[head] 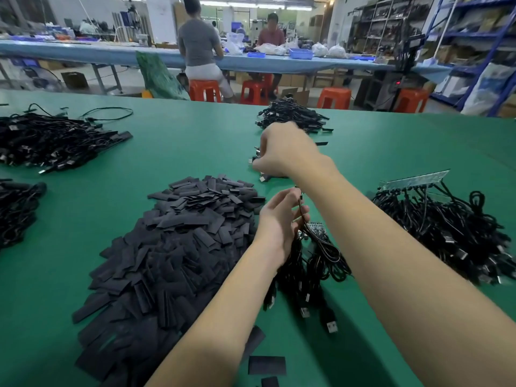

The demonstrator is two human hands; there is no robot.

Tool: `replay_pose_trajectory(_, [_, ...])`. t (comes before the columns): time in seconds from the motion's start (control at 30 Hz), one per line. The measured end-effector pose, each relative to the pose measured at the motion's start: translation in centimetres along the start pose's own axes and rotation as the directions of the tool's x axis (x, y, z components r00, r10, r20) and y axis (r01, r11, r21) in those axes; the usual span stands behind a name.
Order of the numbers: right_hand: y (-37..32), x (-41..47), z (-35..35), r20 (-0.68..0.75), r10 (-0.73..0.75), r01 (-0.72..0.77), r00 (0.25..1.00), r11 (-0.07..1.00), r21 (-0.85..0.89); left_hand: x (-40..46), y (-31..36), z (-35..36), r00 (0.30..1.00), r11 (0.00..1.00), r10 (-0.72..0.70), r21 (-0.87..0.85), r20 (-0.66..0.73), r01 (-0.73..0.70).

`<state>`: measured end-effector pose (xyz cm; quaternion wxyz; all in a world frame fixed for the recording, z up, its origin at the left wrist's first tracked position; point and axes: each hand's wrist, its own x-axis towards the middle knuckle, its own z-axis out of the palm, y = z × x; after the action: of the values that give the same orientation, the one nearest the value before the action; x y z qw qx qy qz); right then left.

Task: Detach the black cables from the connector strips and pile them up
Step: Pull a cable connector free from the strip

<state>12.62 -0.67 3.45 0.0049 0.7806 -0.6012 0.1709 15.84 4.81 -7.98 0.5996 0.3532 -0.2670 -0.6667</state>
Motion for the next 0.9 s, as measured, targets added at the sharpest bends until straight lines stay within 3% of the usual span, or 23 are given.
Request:
replay_pose_trajectory(0.07, [2.4, -1.7, -1.4, -0.110, 0.057, -0.017, 0.992, 0.942, 0.336, 0.1, 0.0, 0.0, 1.000, 0.999, -0.027, -0.020, -0.007, 0.027])
replay_pose_trajectory(0.1, [3.6, -2.8, -2.0, -0.101, 0.113, -0.036, 0.989, 0.822, 0.568, 0.2, 0.0, -0.1, 1.000, 1.000, -0.026, -0.011, -0.001, 0.026])
replay_pose_trajectory(0.17, [6.3, -5.0, -2.5, -0.004, 0.177, -0.079, 0.984, 0.458, 0.885, 0.1, 0.2, -0.1, 0.999, 1.000, -0.025, -0.001, 0.022, 0.025])
replay_pose_trajectory(0.23, [9.0, -7.2, -1.9, 0.088, 0.219, -0.126, 0.972, 0.168, 0.978, 0.3, 0.1, -0.1, 0.998, 1.000, -0.027, -0.004, 0.053, 0.027])
replay_pose_trajectory(0.3, [10.4, -9.0, -0.6, 0.191, 0.239, -0.184, 0.952, -0.050, 0.982, 0.0, 0.3, -0.3, 0.998, 1.000, -0.005, -0.002, 0.065, 0.005])
replay_pose_trajectory(0.43, [11.2, -10.9, 2.2, 0.343, 0.181, -0.266, 0.922, -0.350, 0.898, -0.2, 0.5, -0.3, 0.992, 0.998, -0.011, 0.063, 0.129, 0.003])
replay_pose_trajectory(0.53, [11.1, -11.1, 3.8, 0.322, 0.180, -0.207, 0.930, -0.469, 0.859, -0.2, 0.5, -0.3, 0.988, 0.998, -0.017, 0.060, 0.152, 0.008])
replay_pose_trajectory(0.6, [10.9, -11.0, 4.4, 0.283, 0.194, -0.158, 0.939, -0.487, 0.859, -0.2, 0.6, -0.3, 0.986, 0.998, -0.021, 0.067, 0.166, 0.010])
replay_pose_trajectory(0.8, [10.7, -10.9, 5.0, 0.154, 0.235, -0.066, 0.960, -0.342, 0.937, -0.3, 0.4, -0.3, 0.981, 0.994, -0.020, 0.108, 0.192, -0.001])
replay_pose_trajectory(0.9, [10.7, -10.9, 4.9, 0.112, 0.252, -0.021, 0.961, -0.338, 0.941, -0.3, 0.5, -0.4, 0.979, 0.993, -0.013, 0.115, 0.205, -0.011])
